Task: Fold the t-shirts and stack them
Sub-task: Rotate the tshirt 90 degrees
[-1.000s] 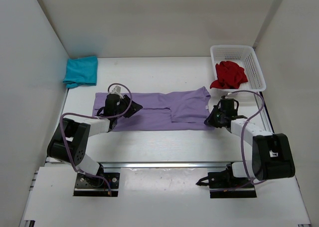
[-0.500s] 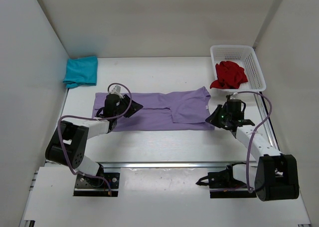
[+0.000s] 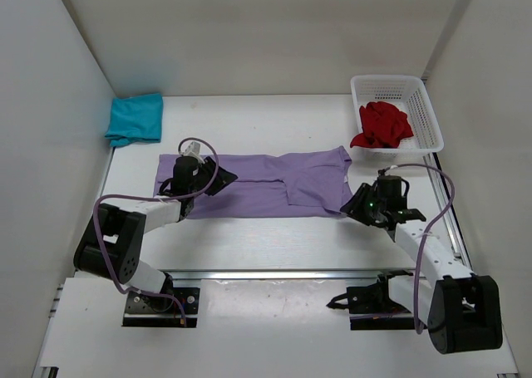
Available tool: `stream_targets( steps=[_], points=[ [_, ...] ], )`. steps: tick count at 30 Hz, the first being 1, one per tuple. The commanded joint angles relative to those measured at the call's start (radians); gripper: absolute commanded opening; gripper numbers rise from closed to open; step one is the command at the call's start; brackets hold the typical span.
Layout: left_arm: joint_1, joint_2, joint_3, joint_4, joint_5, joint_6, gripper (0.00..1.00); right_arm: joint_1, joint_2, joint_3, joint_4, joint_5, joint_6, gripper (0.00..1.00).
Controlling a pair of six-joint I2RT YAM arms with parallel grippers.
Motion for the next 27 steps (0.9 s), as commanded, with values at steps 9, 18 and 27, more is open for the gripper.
stream_targets(
  steps=[9,18,27],
  points=[
    [0.112,0.132,0.144,-0.064,0.023,0.037,0.41,0.203,0.370,0.352,0.179,0.092,-0.112,0.00],
    [0.293,0.273,0.086,0.015,0.141,-0.087,0.37,0.151,0.720,0.443,0.281,0.067,-0.109,0.00],
    [0.441,0.035,-0.207,0.097,0.139,-0.235,0.34,0.136,1.075,0.969,0.074,0.016,-0.145,0.00]
  ],
)
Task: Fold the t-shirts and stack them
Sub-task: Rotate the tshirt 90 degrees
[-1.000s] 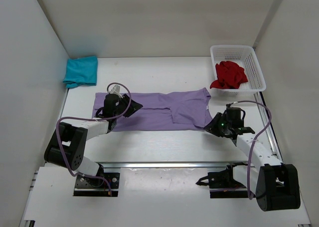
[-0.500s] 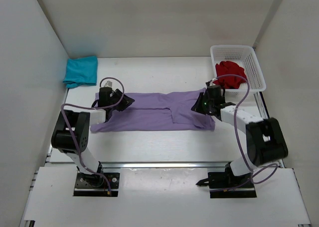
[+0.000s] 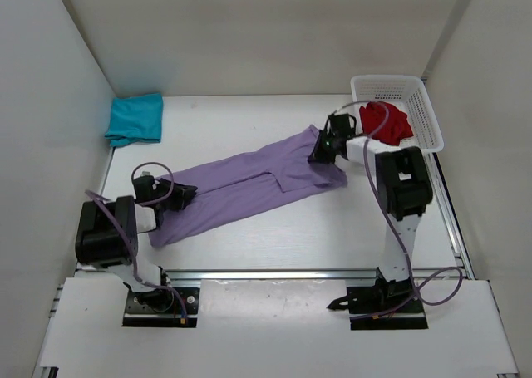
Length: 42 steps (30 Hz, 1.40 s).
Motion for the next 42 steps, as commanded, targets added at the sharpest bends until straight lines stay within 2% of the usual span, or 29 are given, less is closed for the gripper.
stream_targets(
  steps=[1,2,4,5,7,8,9,11,15,17,18,19,21,24,25,31,34,37,39,42],
  points=[
    [-0.012,-0.195,-0.046,-0.090,-0.055,0.010,0.36,-0.009,0.150,0.322,-0.114,-0.003,-0.046,0.00],
    [-0.017,-0.233,-0.036,-0.148,-0.067,0.043,0.36,-0.009,0.226,0.399,-0.164,-0.018,-0.049,0.00],
    [-0.032,-0.373,0.006,-0.246,-0.101,0.102,0.39,0.003,0.360,0.764,-0.290,-0.050,-0.075,0.00],
    [-0.043,-0.404,0.025,-0.321,-0.117,0.154,0.40,0.017,0.453,0.867,-0.378,-0.060,-0.084,0.00],
    [-0.083,-0.532,0.062,-0.445,-0.182,0.228,0.42,0.040,0.644,1.341,-0.523,-0.072,-0.118,0.00],
    [-0.113,-0.589,0.060,-0.458,-0.205,0.261,0.44,0.046,0.688,1.582,-0.598,-0.080,-0.116,0.01],
    [-0.138,-0.616,0.056,-0.495,-0.228,0.300,0.44,0.047,0.685,1.558,-0.553,-0.139,-0.107,0.02],
    [-0.207,-0.695,0.043,-0.544,-0.271,0.349,0.45,0.046,0.520,1.283,-0.467,-0.193,-0.092,0.02],
    [-0.336,-0.703,0.016,-0.585,-0.256,0.413,0.45,0.122,0.208,1.063,-0.511,-0.043,-0.208,0.08],
    [-0.382,-0.694,0.017,-0.586,-0.237,0.430,0.45,0.171,-0.019,0.748,-0.446,-0.035,-0.198,0.08],
    [-0.408,-0.699,0.019,-0.592,-0.231,0.444,0.45,0.173,-0.086,0.628,-0.333,-0.050,-0.187,0.08],
    [-0.420,-0.700,0.017,-0.598,-0.213,0.458,0.45,0.169,-0.223,0.387,-0.175,-0.078,-0.144,0.09],
    [-0.427,-0.726,-0.002,-0.598,-0.193,0.458,0.45,0.160,-0.434,-0.004,-0.026,-0.063,-0.067,0.11],
    [-0.446,-0.748,-0.029,-0.573,-0.170,0.452,0.45,0.112,-0.493,-0.212,-0.003,-0.038,-0.063,0.07],
    [-0.465,-0.745,-0.033,-0.572,-0.164,0.456,0.45,0.081,-0.491,-0.241,-0.002,-0.064,-0.067,0.06],
    [-0.519,-0.725,-0.024,-0.528,-0.128,0.466,0.45,0.028,-0.508,-0.456,0.000,0.015,-0.089,0.04],
    [-0.546,-0.717,-0.007,-0.512,-0.130,0.464,0.46,-0.009,-0.446,-0.484,0.039,0.019,-0.073,0.03],
    [-0.581,-0.684,0.002,-0.503,-0.121,0.463,0.46,0.001,-0.364,-0.444,0.055,0.026,-0.067,0.03],
    [-0.585,-0.673,-0.009,-0.475,-0.101,0.452,0.46,0.015,-0.239,-0.367,0.055,0.005,-0.058,0.02],
    [-0.572,-0.650,-0.013,-0.467,-0.105,0.459,0.46,0.014,-0.067,-0.170,0.029,-0.024,-0.053,0.00]
  ],
)
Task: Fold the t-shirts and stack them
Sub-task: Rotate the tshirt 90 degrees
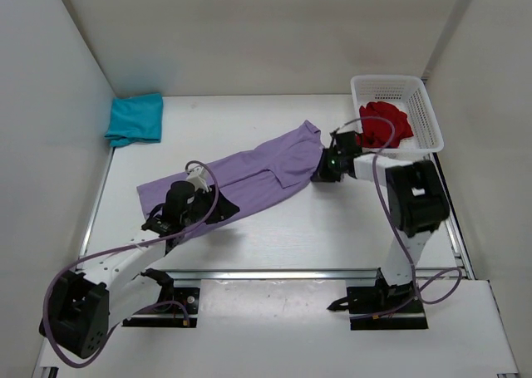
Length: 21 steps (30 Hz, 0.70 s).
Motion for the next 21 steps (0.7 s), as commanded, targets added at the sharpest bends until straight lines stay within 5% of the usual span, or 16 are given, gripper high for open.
stream_targets(
  steps=[1,6,9,13,16,21],
  points=[
    [0.007,0.009,0.017,0.032,0.025,0.006,0.46,0.012,0.206,0.212,0.012,0.016,-0.006,0.00],
    [-0.021,0.003,0.022,0.024,-0.009,-0.008,0.46,-0.009,0.409,0.725,-0.206,0.025,-0.064,0.00],
    [-0.061,0.014,0.006,0.058,-0.027,-0.039,0.47,-0.002,0.388,0.788,-0.281,0.065,-0.107,0.04],
    [-0.092,0.048,0.023,0.079,-0.024,-0.054,0.47,0.033,0.156,0.513,-0.161,0.070,-0.092,0.22],
    [-0.085,0.049,0.037,0.079,-0.026,-0.046,0.47,0.107,-0.010,0.137,0.063,-0.048,0.018,0.33],
    [-0.043,0.006,0.063,0.035,-0.015,-0.036,0.47,0.263,0.001,-0.029,0.344,-0.131,0.179,0.42]
  ],
)
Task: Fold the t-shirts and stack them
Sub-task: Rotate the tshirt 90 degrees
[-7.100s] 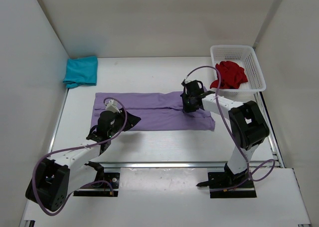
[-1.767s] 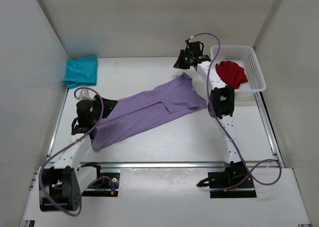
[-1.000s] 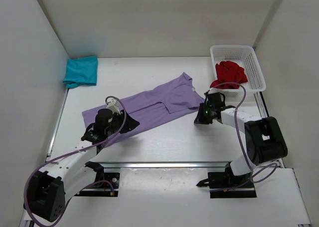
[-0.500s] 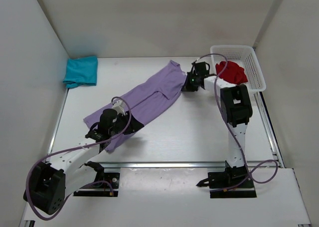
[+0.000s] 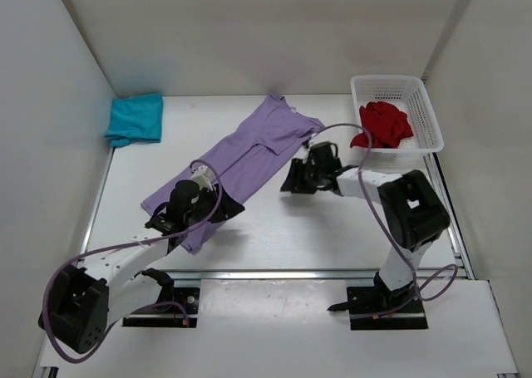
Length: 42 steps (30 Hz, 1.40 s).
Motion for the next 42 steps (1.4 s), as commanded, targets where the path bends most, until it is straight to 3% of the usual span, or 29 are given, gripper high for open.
stream_targets(
  steps=[1,10,18,23,27,28,30,31,33,38,42],
  points=[
    [0.020,-0.056,0.051,-0.018,0.003,0.013,0.47,0.095,0.061,-0.035,0.234,-0.076,0.152,0.42],
    [0.122,-0.165,0.025,-0.056,0.032,0.024,0.48,0.221,0.308,0.134,0.251,-0.047,0.279,0.39],
    [0.098,-0.113,0.030,-0.046,0.022,0.025,0.48,0.203,0.352,0.196,0.202,-0.064,0.264,0.00],
    [0.078,-0.086,0.025,-0.044,0.014,0.033,0.48,0.087,0.155,-0.007,0.190,-0.076,0.194,0.00],
    [0.020,-0.051,0.015,-0.008,-0.001,0.030,0.47,-0.138,-0.046,-0.231,0.159,-0.145,0.102,0.00],
    [0.009,-0.028,0.010,0.003,0.000,0.030,0.47,-0.200,-0.074,-0.263,0.147,-0.163,0.074,0.04],
    [-0.028,-0.005,0.019,-0.004,-0.004,0.043,0.46,-0.263,-0.105,-0.274,0.075,-0.209,0.030,0.28],
    [-0.049,-0.001,0.027,-0.041,-0.032,0.065,0.46,-0.260,-0.147,-0.292,0.050,-0.181,0.016,0.39],
    [-0.063,-0.023,0.034,-0.118,-0.090,0.105,0.46,-0.242,-0.241,-0.370,0.049,-0.115,0.022,0.45],
    [-0.054,-0.132,-0.022,-0.311,-0.185,0.157,0.51,-0.188,-0.576,-0.530,-0.057,-0.007,0.052,0.45],
    [-0.173,-0.075,-0.027,-0.349,-0.204,0.143,0.54,-0.061,-0.801,-0.590,-0.260,0.123,0.088,0.40]
  ],
)
